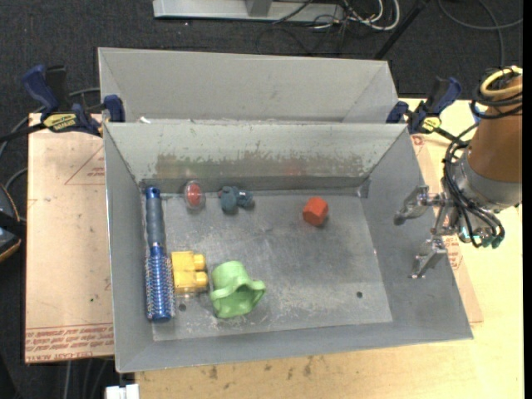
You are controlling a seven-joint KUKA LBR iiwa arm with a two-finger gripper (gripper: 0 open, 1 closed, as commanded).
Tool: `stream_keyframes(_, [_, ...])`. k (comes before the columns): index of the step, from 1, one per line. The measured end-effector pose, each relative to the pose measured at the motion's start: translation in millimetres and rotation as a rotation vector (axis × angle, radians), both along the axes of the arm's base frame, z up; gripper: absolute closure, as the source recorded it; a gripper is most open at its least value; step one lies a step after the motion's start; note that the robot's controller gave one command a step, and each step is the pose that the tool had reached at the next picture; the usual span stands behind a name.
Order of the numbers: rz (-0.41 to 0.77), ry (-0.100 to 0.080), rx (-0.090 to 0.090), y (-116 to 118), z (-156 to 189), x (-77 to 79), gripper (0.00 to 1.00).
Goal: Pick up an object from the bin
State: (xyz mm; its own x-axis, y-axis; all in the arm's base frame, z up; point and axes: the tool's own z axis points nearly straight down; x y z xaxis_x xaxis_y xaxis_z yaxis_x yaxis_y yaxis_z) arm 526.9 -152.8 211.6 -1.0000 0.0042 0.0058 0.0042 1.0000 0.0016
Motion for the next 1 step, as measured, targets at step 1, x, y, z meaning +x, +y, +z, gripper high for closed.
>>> stream_keyframes(1, [-0.112,-0.009,0.002,57.8,-34.7,63.7,0.00])
